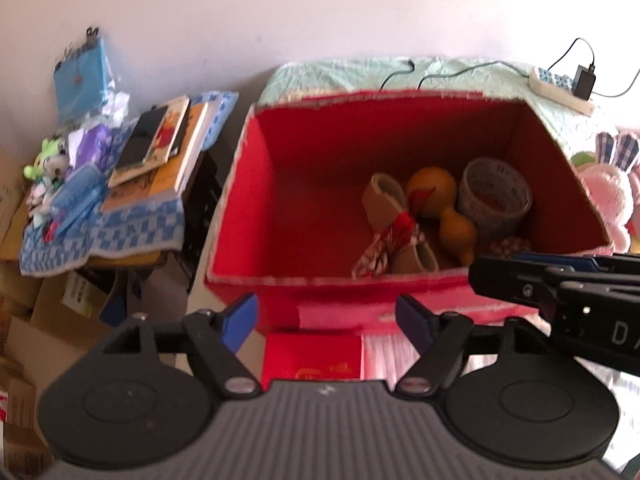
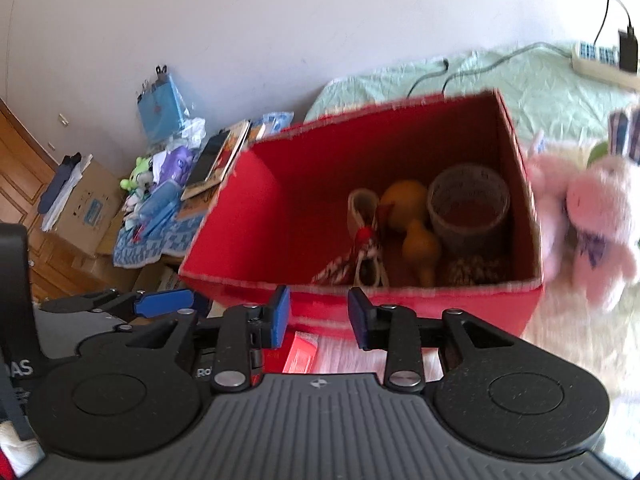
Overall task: Organize objects
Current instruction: 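Withdraw the right gripper and move it to the red gift box, then grasp the red gold-printed gift box with the right gripper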
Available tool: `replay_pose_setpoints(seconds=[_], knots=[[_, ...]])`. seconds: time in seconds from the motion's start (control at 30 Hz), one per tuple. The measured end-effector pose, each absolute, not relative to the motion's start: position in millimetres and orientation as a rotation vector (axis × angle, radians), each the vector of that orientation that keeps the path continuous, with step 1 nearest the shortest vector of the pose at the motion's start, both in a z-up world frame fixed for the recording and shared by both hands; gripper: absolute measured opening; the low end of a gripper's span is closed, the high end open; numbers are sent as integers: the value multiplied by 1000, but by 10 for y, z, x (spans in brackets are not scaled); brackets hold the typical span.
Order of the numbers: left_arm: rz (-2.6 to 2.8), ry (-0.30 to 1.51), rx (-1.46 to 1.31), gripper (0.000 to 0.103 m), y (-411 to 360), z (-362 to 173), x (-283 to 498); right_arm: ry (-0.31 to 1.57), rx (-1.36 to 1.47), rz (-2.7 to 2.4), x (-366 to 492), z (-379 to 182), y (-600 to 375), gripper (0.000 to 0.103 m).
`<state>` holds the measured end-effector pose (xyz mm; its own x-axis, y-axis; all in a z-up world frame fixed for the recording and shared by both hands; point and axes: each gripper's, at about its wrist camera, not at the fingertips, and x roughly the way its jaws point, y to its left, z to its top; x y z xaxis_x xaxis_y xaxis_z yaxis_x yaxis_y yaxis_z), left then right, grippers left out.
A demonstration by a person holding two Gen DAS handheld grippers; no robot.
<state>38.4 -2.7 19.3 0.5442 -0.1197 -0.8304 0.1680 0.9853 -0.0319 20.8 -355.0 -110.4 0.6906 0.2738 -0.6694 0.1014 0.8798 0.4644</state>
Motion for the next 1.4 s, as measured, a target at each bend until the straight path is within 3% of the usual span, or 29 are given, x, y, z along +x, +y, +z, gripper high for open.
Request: replay_pose_setpoints(seconds=[0.3,0.83,1.0,1.17,1.23,1.3,1.4], knots=[[-146,1062,54,86,-59,-134,195,880,509,116,28,-1318,-3520,35],[-210,1145,28,94,353,-625,30,1047,671,138,116,-1814,-3252,52],[-300,1173,2,100,476,-786,115,1059,705,122,233,-1880,-3119,52],[-377,1200,-2,99,473,-871,202,1072,704,106,317,-1952,-3009,52],[-391,1214,6,95,457,-920,231,1081,714,102,329,-1996,-2975,53],[-417,1251,-12,85,454,-972,267,1087,745,114,348,-2033,-2962,53],[-432,1261,5,83,416,-985,269,1092,758,121,348,-2035,-2964,53]])
